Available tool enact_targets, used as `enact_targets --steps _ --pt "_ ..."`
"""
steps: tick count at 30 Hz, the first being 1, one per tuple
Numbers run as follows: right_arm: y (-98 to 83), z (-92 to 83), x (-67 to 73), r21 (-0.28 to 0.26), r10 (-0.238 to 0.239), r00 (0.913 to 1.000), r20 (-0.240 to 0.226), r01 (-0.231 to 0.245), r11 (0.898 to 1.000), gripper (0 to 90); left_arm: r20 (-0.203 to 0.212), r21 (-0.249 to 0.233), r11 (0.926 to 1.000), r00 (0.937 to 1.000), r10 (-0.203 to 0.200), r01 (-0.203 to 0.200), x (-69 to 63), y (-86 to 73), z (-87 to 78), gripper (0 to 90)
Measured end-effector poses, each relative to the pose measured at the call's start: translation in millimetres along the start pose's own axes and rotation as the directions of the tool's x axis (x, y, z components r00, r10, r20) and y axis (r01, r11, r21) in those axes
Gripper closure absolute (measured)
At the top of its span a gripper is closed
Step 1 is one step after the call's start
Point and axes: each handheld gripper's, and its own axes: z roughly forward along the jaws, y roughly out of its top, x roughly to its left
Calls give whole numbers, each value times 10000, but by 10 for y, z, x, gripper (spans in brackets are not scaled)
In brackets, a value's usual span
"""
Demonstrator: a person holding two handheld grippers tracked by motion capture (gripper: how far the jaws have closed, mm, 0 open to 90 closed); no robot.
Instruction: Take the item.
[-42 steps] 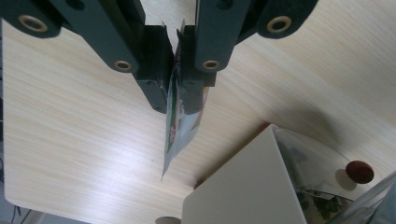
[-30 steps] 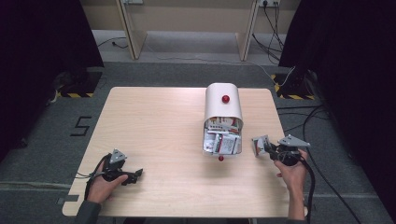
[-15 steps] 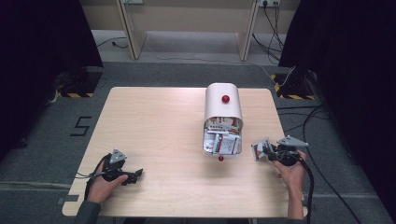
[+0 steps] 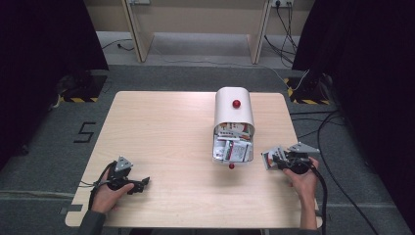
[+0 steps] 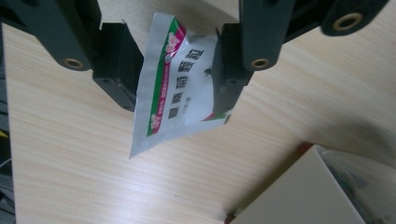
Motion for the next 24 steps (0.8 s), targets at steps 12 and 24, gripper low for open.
enact_targets --steps 12,24 --pt "34 -67 -10 -228 352 9987 355 -344 9991 462 0 4 10000 10000 5 -5 0 0 0 0" --pt "73 -126 43 -465 677 9971 358 -660 9967 350 0 2 10000 10000 2 -2 0 0 0 0"
